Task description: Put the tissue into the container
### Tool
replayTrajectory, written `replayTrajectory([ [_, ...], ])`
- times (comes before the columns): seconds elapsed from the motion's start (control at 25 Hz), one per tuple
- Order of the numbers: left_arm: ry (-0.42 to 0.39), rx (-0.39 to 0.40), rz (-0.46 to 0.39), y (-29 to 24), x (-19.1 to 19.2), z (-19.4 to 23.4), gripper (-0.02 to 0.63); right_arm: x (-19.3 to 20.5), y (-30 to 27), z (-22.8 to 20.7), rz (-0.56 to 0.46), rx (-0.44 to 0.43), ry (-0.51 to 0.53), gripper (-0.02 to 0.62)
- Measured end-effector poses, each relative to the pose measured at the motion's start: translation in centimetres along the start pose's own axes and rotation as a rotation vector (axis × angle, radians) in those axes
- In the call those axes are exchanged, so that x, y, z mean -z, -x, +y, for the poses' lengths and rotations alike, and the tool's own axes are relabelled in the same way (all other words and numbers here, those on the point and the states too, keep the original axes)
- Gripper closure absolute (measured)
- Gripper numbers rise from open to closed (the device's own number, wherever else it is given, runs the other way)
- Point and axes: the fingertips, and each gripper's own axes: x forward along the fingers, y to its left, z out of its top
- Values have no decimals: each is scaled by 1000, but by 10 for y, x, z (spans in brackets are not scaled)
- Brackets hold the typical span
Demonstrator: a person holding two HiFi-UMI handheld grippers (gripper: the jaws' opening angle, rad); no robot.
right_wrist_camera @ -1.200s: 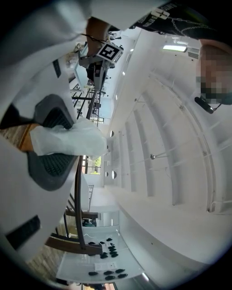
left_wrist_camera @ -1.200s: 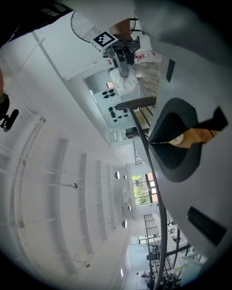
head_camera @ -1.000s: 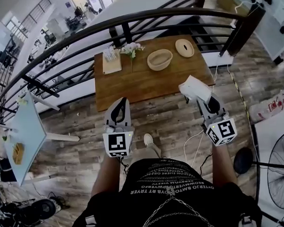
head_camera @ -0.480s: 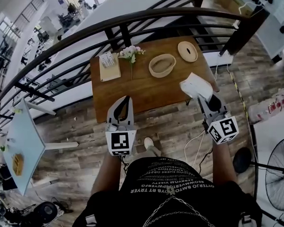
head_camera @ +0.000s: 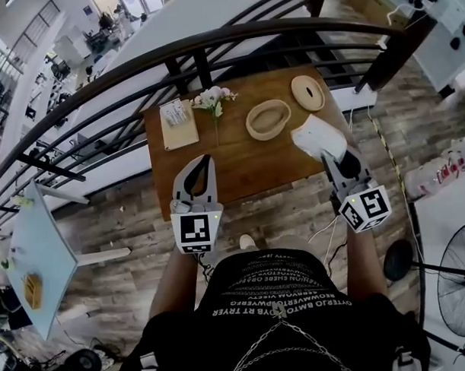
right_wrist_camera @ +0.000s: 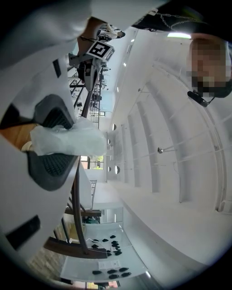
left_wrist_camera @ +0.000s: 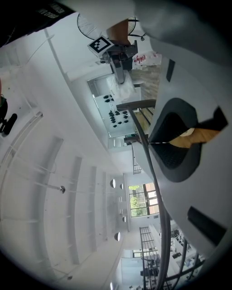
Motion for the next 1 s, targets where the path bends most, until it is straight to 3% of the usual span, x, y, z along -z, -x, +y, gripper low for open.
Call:
replayTrajectory([
  [0.28, 7, 18, -7, -22, -1, 11, 577, 6, -25, -13, 24, 4, -13, 485],
  [0.6, 22, -21, 19, -68, 5, 23, 577, 26, -73, -47, 66, -50, -42, 485],
  [1.0, 36, -44, 45, -144, 10, 36, 577, 113, -170, -82, 245, -171, -85, 485],
])
